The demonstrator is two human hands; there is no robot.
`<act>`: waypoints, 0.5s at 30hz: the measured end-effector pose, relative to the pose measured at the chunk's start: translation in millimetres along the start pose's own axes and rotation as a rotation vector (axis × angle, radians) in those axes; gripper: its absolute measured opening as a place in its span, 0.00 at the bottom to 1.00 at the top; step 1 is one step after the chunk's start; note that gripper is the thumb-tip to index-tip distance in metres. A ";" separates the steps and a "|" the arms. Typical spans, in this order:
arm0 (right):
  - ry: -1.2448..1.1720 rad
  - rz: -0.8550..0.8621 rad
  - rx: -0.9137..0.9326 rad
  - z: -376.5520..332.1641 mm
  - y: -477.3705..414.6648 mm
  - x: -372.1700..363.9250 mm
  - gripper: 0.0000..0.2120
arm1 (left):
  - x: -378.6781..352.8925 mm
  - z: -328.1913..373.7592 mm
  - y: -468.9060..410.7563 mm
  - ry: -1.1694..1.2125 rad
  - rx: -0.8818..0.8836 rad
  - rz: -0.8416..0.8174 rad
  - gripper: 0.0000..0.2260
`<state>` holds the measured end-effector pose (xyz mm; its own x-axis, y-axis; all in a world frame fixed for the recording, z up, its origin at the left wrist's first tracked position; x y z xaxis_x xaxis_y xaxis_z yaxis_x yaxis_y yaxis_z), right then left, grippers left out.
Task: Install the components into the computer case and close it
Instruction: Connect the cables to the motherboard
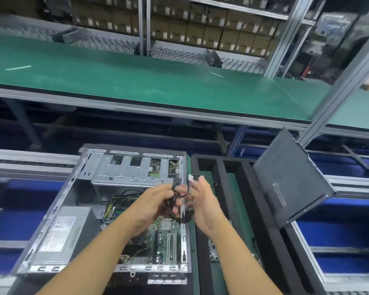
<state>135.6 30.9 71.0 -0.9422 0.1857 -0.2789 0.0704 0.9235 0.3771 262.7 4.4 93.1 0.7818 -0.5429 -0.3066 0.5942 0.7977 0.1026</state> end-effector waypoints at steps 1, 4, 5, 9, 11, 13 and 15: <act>-0.075 0.003 0.016 -8.0 -1.3 -3.8 0.28 | 3.2 2.2 3.5 -0.043 -0.018 -0.025 0.17; -0.334 0.060 0.062 -28.6 -4.4 -10.6 0.20 | 7.7 8.4 14.9 -0.223 -0.082 -0.101 0.16; -0.429 0.095 0.074 -33.0 -4.8 -10.8 0.15 | 8.4 8.9 17.7 -0.255 -0.098 -0.124 0.15; -0.731 0.198 0.048 -36.9 -5.9 -1.9 0.03 | 24.3 13.3 19.6 -0.074 -0.155 -0.008 0.12; -0.664 0.222 0.043 -36.4 -3.6 2.2 0.10 | 41.1 18.3 18.8 0.173 -0.209 0.128 0.09; -0.488 0.171 0.018 -30.7 -0.7 -7.1 0.13 | 55.6 17.6 18.1 0.356 -0.224 0.197 0.08; -0.340 0.107 -0.011 -22.2 1.7 -21.2 0.11 | 63.4 11.3 17.6 0.466 -0.194 0.216 0.07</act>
<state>148.5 21.1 97.1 -0.7665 0.3839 -0.5149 0.1575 0.8896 0.4287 324.8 -19.0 86.1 0.6897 -0.2227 -0.6890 0.3493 0.9358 0.0472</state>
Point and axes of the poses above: each hand's wrist, its own y-axis away from the middle knuckle, its own x-axis out of the back of the hand, z = x × y, the point moved 7 cm from there along -y, towards the middle knuckle, and after that the axes turned 6 degrees about -x, right-handed, at the moved point
